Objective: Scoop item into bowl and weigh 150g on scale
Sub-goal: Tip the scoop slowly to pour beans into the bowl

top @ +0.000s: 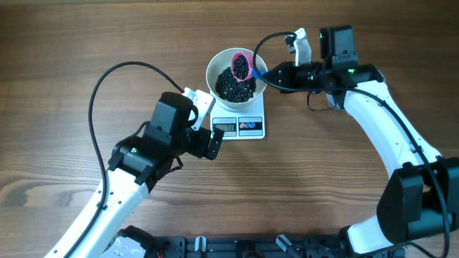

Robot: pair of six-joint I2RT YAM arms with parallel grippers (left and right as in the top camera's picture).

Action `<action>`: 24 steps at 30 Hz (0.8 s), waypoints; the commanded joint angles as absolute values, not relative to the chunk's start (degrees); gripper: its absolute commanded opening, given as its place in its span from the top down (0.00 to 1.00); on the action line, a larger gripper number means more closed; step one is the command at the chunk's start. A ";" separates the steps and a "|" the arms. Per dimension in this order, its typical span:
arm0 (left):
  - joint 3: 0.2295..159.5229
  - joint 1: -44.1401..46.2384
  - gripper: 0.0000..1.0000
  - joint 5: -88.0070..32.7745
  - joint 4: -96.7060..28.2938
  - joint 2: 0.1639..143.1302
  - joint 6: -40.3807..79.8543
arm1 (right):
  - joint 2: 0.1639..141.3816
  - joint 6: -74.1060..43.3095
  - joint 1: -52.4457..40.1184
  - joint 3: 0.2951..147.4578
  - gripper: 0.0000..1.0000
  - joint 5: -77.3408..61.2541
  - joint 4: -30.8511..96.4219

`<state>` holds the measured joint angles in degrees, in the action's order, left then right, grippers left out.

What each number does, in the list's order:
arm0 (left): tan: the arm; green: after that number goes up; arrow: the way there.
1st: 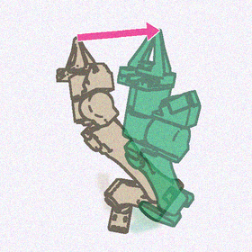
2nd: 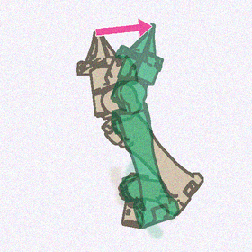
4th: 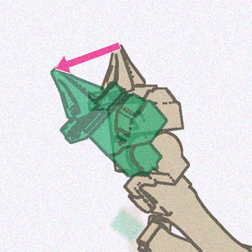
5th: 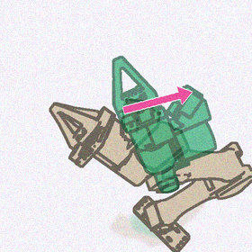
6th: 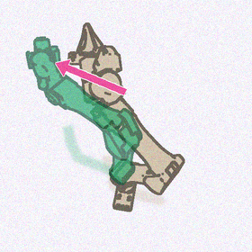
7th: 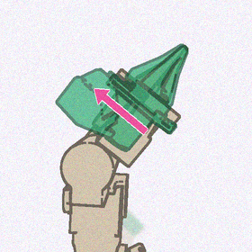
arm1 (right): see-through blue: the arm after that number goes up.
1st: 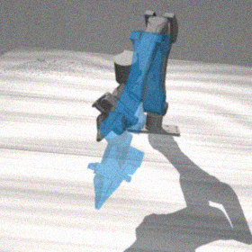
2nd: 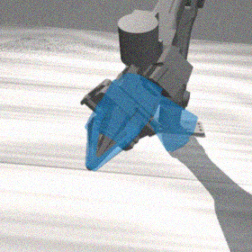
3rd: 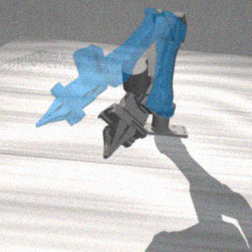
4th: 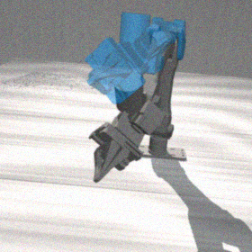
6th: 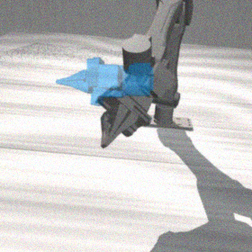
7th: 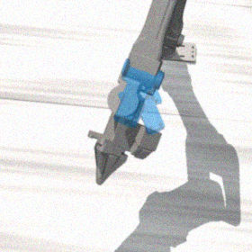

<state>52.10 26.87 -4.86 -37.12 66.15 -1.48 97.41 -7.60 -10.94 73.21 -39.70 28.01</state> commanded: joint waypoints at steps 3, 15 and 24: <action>52.16 26.83 0.00 -5.74 -37.06 65.58 -2.59 | 98.04 -1.45 -11.07 73.36 0.96 -38.35 27.16; 52.16 26.83 0.00 -5.72 -37.06 65.58 -2.59 | 98.04 -1.58 -11.09 73.36 0.96 -38.41 26.17; 52.16 26.83 0.00 -5.74 -37.08 65.58 -2.59 | 98.04 -1.26 -11.07 73.36 0.96 -38.39 26.15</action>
